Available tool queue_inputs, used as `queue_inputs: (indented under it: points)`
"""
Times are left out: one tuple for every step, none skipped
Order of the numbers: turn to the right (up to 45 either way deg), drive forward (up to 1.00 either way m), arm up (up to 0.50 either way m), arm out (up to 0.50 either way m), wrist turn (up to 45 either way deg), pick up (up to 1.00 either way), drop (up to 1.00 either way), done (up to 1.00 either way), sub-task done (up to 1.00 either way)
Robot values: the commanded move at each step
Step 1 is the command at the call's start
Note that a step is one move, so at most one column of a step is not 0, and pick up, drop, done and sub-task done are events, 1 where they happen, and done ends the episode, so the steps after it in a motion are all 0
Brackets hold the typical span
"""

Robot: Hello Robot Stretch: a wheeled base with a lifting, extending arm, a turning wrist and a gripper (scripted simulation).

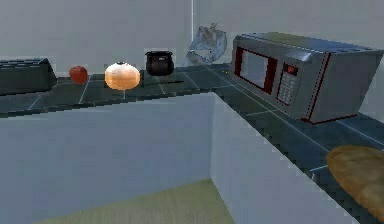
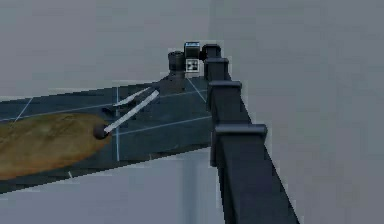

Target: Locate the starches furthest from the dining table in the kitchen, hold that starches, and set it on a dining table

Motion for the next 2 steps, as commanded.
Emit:
queue_inputs:
  points:
    - [0.0,0.00,0.00,0.00,-30.0,0.00,0.00,0.00,0.00]
    - [0.0,0.00,0.00,-0.38,0.0,0.00,0.00,0.00,0.00]
